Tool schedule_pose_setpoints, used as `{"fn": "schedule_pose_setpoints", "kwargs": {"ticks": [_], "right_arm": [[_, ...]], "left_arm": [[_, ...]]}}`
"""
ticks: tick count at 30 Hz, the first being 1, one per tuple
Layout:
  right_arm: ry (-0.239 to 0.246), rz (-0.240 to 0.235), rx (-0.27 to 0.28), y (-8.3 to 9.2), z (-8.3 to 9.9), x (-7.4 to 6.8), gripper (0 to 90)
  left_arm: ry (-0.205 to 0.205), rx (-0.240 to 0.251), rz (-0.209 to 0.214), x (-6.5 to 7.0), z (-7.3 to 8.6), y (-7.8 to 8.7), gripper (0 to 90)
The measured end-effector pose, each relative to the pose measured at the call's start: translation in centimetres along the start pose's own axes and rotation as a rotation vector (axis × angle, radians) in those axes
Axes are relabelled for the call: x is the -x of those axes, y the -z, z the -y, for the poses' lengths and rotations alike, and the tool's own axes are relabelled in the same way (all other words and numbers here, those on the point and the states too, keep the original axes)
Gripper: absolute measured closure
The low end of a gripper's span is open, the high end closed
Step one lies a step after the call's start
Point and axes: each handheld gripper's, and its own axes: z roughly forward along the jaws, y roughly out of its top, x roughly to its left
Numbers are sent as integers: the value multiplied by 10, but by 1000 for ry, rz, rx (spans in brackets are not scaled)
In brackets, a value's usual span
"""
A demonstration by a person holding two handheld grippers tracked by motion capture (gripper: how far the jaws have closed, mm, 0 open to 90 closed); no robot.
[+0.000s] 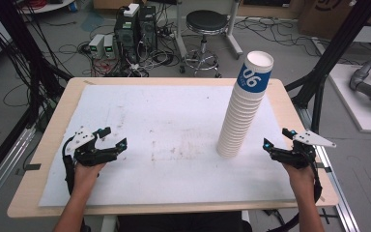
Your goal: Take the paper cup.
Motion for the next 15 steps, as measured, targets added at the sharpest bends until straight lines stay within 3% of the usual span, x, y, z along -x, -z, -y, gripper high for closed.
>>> {"fn": "schedule_pose_setpoints", "kwargs": {"ticks": [6, 10, 15], "right_arm": [[-16, -8, 9, -3, 0, 4, 159], [-21, -25, 28, 0, -3, 4, 159], [-31, -69, 92, 12, -19, -2, 159]], "left_arm": [[8, -4, -8, 1, 3, 3, 171], [-8, -12, -3, 1, 3, 6, 172], [19, 17, 1, 4, 4, 14, 172]]}}
